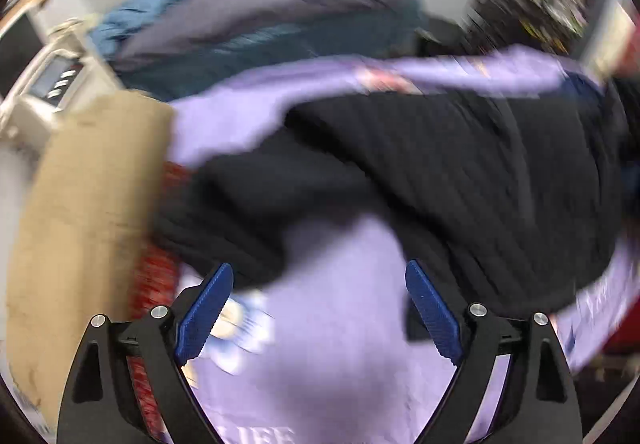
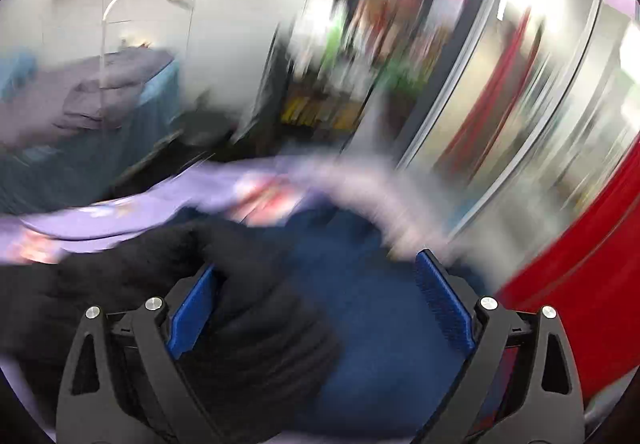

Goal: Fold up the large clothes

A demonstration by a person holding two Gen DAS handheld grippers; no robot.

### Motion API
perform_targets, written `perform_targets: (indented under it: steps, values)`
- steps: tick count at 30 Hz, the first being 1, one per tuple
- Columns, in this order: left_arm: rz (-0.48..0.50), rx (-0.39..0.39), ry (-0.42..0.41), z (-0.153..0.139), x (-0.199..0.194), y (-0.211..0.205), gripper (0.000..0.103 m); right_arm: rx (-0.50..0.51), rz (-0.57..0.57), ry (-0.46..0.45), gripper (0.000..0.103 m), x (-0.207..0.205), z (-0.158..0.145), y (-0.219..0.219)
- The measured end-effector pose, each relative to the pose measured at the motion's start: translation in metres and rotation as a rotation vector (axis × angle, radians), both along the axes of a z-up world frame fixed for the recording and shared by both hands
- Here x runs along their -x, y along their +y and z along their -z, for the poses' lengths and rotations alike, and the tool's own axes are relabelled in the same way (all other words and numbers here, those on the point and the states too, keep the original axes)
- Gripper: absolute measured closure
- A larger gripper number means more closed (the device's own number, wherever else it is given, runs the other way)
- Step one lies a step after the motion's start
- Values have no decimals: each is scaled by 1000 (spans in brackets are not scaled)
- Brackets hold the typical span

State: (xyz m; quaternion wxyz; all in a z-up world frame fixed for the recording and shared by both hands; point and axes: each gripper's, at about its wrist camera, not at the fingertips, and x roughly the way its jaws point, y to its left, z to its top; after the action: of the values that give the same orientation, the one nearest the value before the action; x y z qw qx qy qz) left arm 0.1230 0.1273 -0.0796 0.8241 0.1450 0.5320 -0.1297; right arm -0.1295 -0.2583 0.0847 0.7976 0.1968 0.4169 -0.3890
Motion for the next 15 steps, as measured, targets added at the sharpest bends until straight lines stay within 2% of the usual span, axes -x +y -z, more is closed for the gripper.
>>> perform_targets:
  steps: [1,2,4,6,7,10,12,14,15]
  values:
    - [32,-26,21,17,7,-11,17,-51,11,-48,10,10,-2,-6]
    - [42,-40,30,30,11,-17,17,-21,27,-23,10,18,-5,-8]
    - [40,-46,75,64,15,-27,20,7,-60,117,10,25,-8,-6]
    - [18,-29,121,87,13,-32,26,29,-96,115,10,45,-19,1]
    - [15,-13,145,96,12,-37,28,17,-122,94,10,54,-24,4]
    - [67,24,179,117,12,-57,28,-95,-342,-121,10,80,-36,43]
    - [111,-19,201,135,12,-76,29,-170,-457,-136,10,85,-20,68]
    - [122,-45,225,147,10,-89,41,-172,-477,-81,10,81,13,94]
    - [121,-45,240,152,8,-94,45,-190,-475,-51,10,76,36,105]
